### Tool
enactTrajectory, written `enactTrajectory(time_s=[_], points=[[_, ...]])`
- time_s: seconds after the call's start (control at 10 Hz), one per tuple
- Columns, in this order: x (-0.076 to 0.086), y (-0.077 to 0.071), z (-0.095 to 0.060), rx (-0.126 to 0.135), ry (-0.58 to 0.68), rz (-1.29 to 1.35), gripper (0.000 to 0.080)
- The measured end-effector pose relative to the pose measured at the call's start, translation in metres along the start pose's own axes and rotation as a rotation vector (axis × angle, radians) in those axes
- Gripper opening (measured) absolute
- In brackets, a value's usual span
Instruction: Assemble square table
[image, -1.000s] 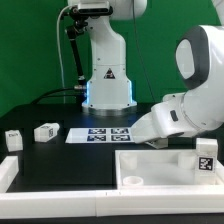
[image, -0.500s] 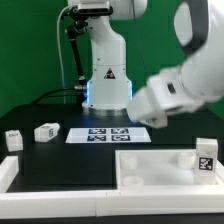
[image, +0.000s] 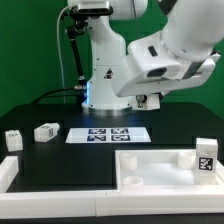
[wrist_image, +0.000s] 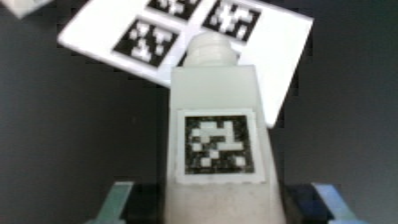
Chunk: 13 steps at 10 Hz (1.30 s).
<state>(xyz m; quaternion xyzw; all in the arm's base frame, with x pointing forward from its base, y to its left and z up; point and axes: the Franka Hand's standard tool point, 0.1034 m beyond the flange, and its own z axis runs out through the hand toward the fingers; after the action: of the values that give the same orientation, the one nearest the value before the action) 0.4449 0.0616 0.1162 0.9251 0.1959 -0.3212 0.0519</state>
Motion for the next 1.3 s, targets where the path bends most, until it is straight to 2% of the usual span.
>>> enactTrajectory(time_s=[0.1, 0.2, 0.3, 0.4, 0.5, 0.7, 1.0, 1.1, 1.2, 1.3], points=[[0.0, 0.003, -0.004, -0.006, 0.071, 0.002, 0.0291], [0.008, 0.015, -0.026, -0.007, 0.162, -0.005, 0.0291], [0.018, 0.035, -0.059, -0.007, 0.303, 0.013, 0.0291], [0.014, 0.05, -0.079, -0.018, 0.37, 0.011, 0.0291], [0.012, 0.057, -0.091, -0.031, 0.453, 0.018, 0.0291], [0.016, 0.057, -0.085, -0.05, 0.575, 0.019, 0.0291], [0.019, 0.062, -0.087, -0.069, 0.767, 0.03, 0.0291], [0.026, 0.064, -0.087, -0.067, 0.852, 0.035, 0.0291], [0.037, 0.067, -0.081, -0.05, 0.898, 0.043, 0.0291], [0.045, 0.073, -0.086, -0.029, 0.921, 0.046, 0.0291]])
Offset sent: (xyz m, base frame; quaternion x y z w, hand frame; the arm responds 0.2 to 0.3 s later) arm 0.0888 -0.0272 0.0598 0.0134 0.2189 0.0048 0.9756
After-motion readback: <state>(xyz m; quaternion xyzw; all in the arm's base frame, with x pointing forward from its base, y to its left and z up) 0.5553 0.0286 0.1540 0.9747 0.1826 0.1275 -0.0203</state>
